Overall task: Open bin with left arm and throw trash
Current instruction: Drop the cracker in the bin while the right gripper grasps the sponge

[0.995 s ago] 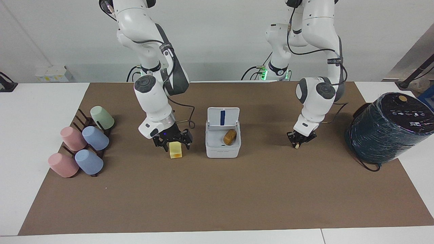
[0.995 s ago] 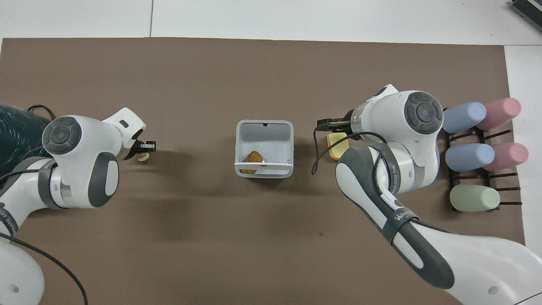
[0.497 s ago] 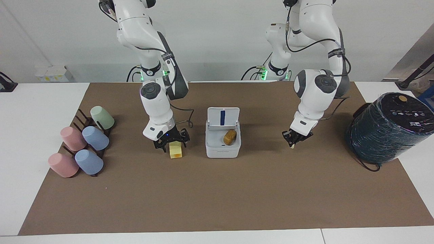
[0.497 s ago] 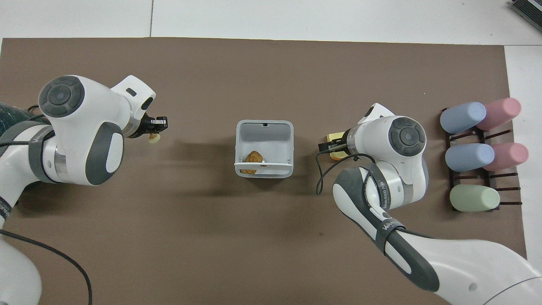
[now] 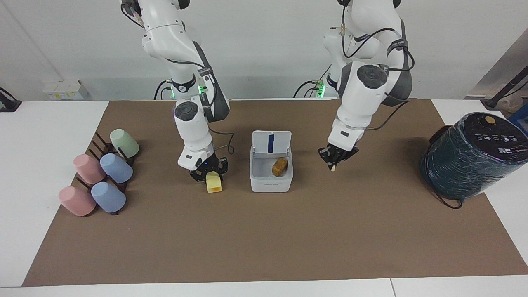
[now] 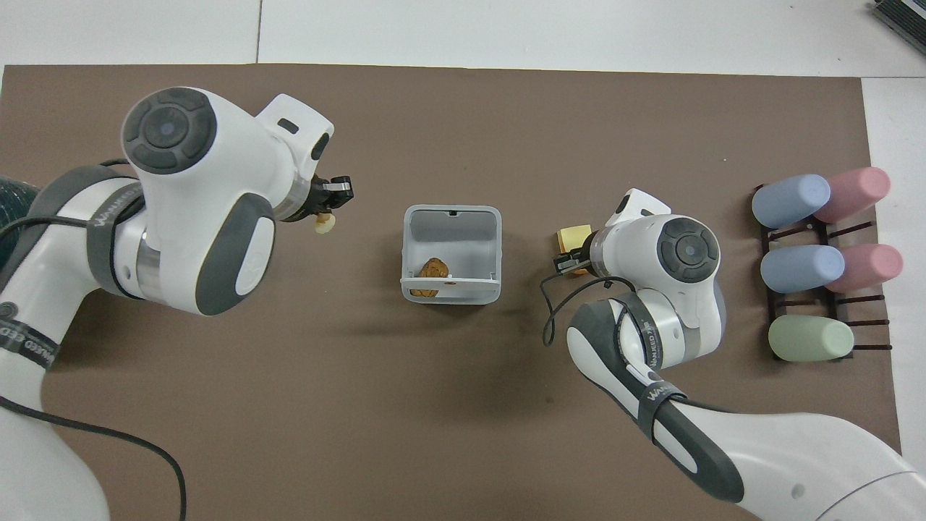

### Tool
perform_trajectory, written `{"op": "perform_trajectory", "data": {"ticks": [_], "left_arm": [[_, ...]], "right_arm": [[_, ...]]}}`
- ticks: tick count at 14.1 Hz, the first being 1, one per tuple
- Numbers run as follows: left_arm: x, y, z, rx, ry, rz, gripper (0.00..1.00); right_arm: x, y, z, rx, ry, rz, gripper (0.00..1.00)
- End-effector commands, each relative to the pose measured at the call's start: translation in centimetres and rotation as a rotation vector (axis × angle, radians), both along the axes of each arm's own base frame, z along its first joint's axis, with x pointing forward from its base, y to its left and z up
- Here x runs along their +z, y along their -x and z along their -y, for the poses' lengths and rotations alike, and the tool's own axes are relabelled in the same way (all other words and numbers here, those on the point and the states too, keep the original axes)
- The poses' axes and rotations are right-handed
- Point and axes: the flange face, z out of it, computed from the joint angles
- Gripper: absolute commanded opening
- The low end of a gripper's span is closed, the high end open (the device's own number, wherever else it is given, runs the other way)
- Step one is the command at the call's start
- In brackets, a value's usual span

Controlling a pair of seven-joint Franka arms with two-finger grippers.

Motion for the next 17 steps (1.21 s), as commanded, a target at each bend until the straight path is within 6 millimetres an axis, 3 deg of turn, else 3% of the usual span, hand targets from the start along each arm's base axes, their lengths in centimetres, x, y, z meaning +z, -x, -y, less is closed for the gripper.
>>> {"op": "perform_trajectory", "data": {"ticks": [1, 3, 4, 6, 7, 8, 9, 12, 14, 17], "left_arm": [[0.0, 1.1, 4.7, 0.054, 0.028, -0.005, 0.03], [-0.4, 2.9, 8.3, 0.017, 0.077, 0.009, 0.05], [-1.3, 4.2, 9.8, -0.008, 0.084, 0.017, 0.10], [-2.6, 5.7, 11.4, -0.035, 0.093, 0.029, 0.15], [-3.4, 5.9, 11.3, -0.034, 0.096, 0.037, 0.36], [-4.0, 6.2, 11.4, -0.037, 0.100, 0.044, 0.75], [-4.0, 6.4, 11.7, -0.042, 0.101, 0.045, 0.96], [-3.2, 5.9, 11.6, -0.037, 0.103, 0.048, 1.00], [-0.8, 4.5, 10.8, -0.023, 0.091, 0.030, 1.00], [2.0, 0.5, 4.4, 0.037, 0.050, -0.004, 1.00]], "right_arm": [[0.5, 0.2, 0.4, 0.023, 0.009, 0.017, 0.00], [0.8, 0.1, 0.5, 0.021, 0.009, 0.020, 0.00], [1.2, 0.2, 0.5, 0.014, 0.008, 0.019, 0.00], [3.1, 0.1, 0.8, -0.056, -0.001, 0.012, 0.00], [4.0, -0.4, 0.9, -0.073, -0.007, 0.024, 0.00], [4.7, -1.0, 1.9, -0.094, -0.008, 0.025, 0.00], [5.5, -1.4, 2.1, -0.098, -0.008, 0.021, 0.00], [9.7, -1.8, 2.0, -0.099, -0.008, 0.019, 0.00], [12.2, -2.3, 1.2, -0.128, -0.020, 0.018, 0.00], [14.7, -2.5, -2.6, -0.201, -0.060, 0.029, 0.00]]}}
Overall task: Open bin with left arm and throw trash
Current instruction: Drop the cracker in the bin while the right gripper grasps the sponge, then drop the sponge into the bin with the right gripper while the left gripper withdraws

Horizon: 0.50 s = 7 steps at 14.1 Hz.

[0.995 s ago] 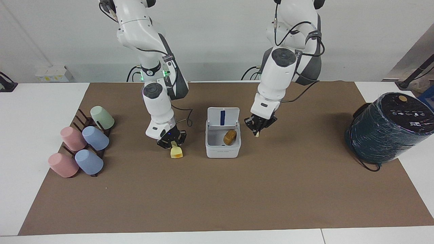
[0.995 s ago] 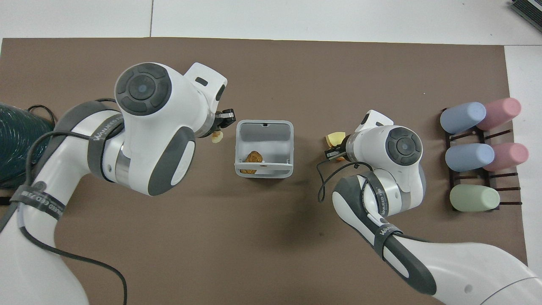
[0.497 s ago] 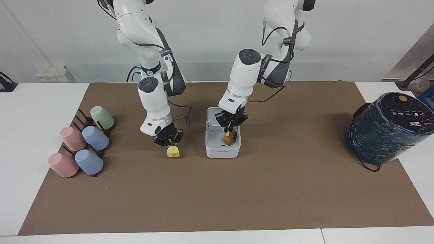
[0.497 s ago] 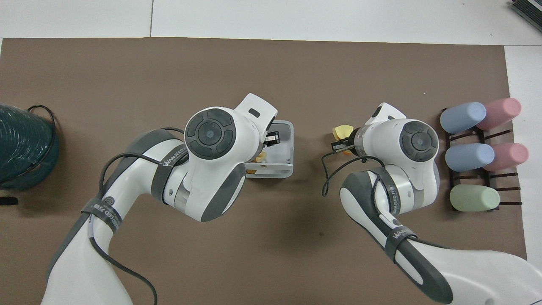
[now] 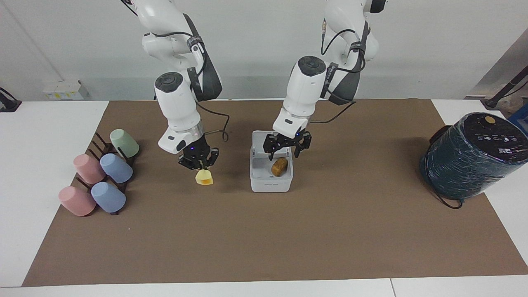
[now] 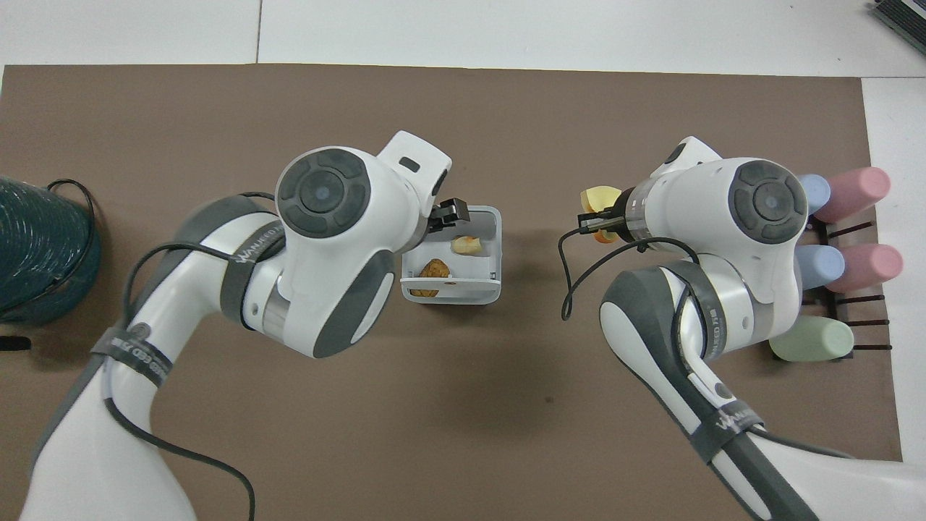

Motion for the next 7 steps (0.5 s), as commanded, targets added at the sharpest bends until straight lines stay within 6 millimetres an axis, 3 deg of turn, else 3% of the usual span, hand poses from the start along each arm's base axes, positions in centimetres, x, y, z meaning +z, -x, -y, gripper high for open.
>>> {"op": "perform_trajectory", "data": {"ticks": [1, 3, 5, 7], "left_arm": [[2.3, -3.1, -6.2, 0.008, -0.033, -0.035, 1.00], [3.1, -4.7, -11.3, -0.034, -0.073, -0.075, 1.00], [3.6, -6.1, -17.6, -0.100, -0.159, -0.101, 1.00], [4.5, -6.4, -22.5, -0.142, -0.175, -0.117, 1.00]], "right_arm": [[1.5, 0.2, -4.1, -0.042, -0.031, 0.016, 0.00], [2.0, 0.2, -5.9, -0.055, -0.055, 0.025, 0.00], [2.4, 0.7, -9.0, -0.021, -0.066, 0.033, 0.00], [2.8, 1.4, -12.2, -0.028, -0.089, 0.041, 0.00]]}}
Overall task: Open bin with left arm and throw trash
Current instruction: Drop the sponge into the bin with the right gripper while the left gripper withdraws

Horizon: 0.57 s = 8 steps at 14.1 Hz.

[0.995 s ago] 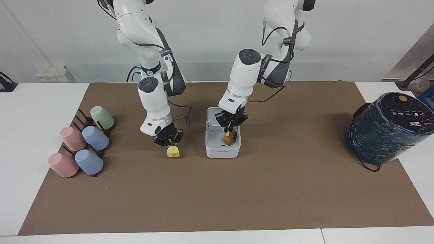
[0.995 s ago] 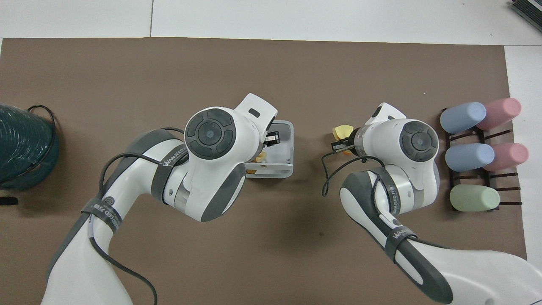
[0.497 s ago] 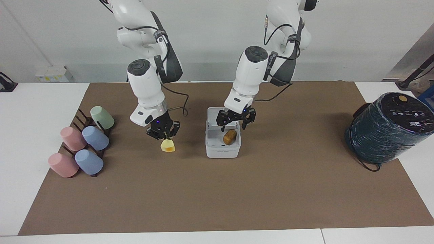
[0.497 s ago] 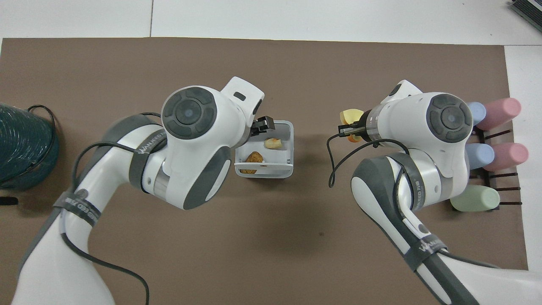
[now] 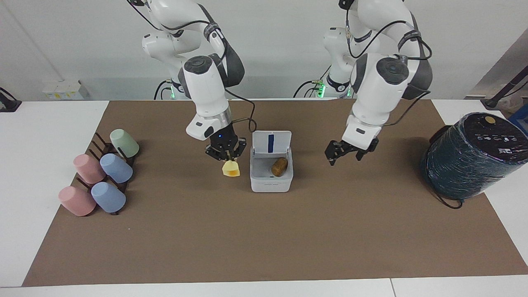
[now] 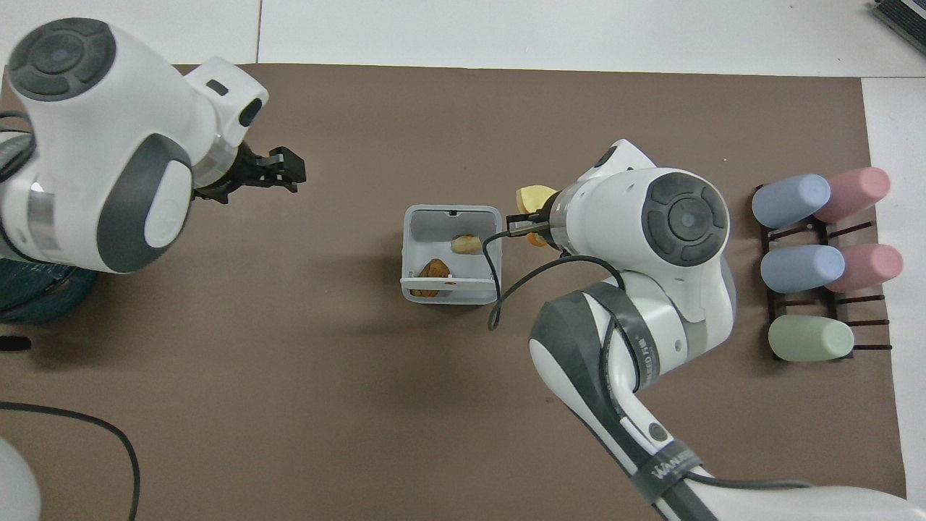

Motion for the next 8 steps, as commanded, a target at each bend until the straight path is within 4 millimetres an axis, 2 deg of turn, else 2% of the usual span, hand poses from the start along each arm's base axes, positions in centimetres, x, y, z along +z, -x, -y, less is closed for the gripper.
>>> {"op": "perform_trajectory", "data": {"ticks": [1, 4, 6, 7, 8], "left_arm": [[1.7, 0.4, -5.8, -0.059, -0.031, -0.045, 1.00], [4.3, 1.6, -11.7, -0.103, -0.037, -0.068, 1.00], [6.4, 3.0, -13.7, -0.112, -0.036, -0.071, 1.00], [7.4, 3.7, -14.4, -0.105, -0.037, -0.065, 1.00], [8.4, 4.3, -14.5, -0.106, -0.035, -0.061, 1.00]], "right_arm": [[0.1, -0.1, -3.6, -0.024, -0.040, 0.016, 0.00], [-1.4, 1.2, -7.1, -0.023, -0.060, 0.016, 0.00], [-1.9, 1.7, -8.2, -0.014, -0.060, 0.010, 0.00], [-2.2, 2.1, -8.7, -0.005, -0.054, 0.005, 0.17], [-2.5, 2.4, -8.9, 0.003, -0.044, 0.002, 0.68]]}}
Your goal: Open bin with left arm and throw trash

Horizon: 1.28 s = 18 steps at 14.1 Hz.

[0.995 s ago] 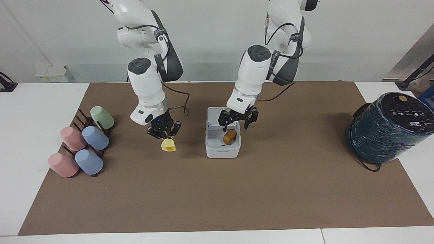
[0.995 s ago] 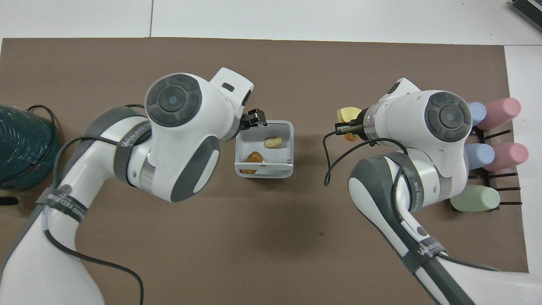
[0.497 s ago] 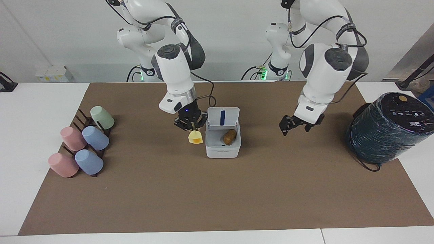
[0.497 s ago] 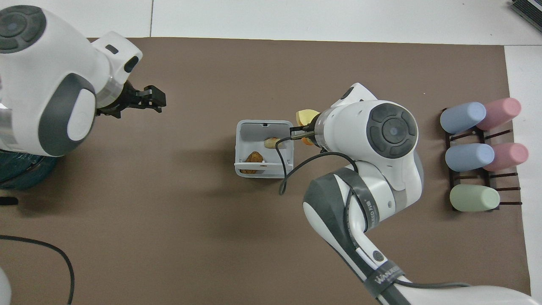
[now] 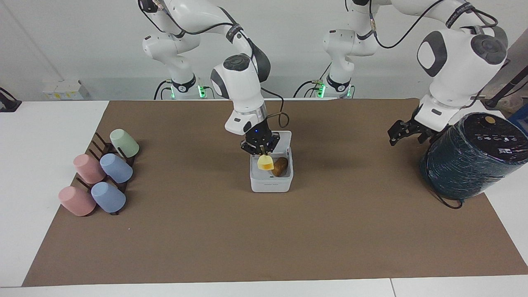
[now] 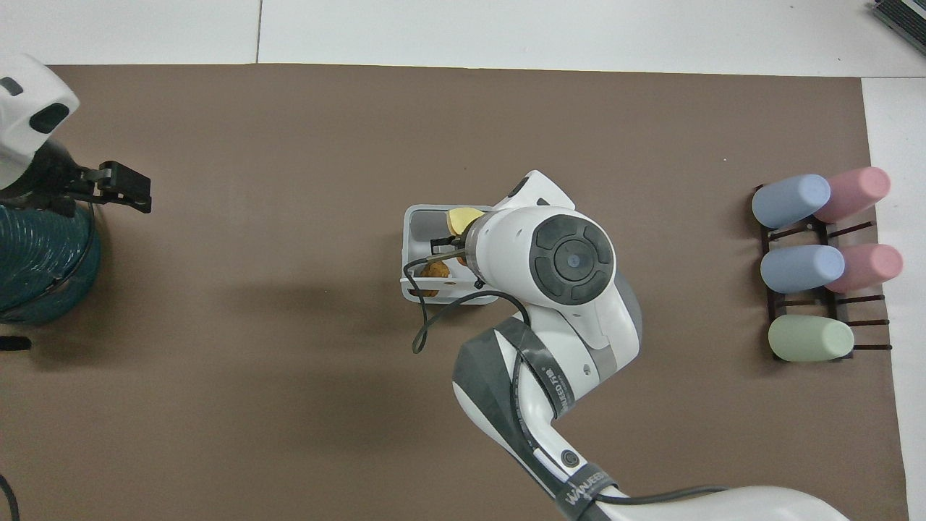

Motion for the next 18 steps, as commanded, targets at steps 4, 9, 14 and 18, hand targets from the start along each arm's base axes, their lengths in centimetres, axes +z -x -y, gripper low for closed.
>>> {"op": "perform_trajectory", "data": {"ticks": [4, 9, 14, 18], "left_arm": [[4.4, 3.6, 0.5, -0.036, -0.020, -0.002, 1.00], [4.0, 4.9, 0.8, -0.051, -0.011, -0.004, 1.00], [3.9, 4.9, 1.4, -0.062, -0.011, 0.003, 1.00], [3.9, 4.9, 1.8, -0.095, -0.010, 0.006, 1.00]], "right_arm": [[-0.2, 0.0, -0.4, -0.003, 0.008, 0.000, 1.00], [-0.2, 0.1, -0.5, -0.001, 0.008, -0.001, 1.00], [0.0, 1.1, -1.9, 0.026, 0.010, -0.002, 1.00], [0.7, 0.3, -0.3, 0.004, 0.021, -0.008, 1.00]]}}
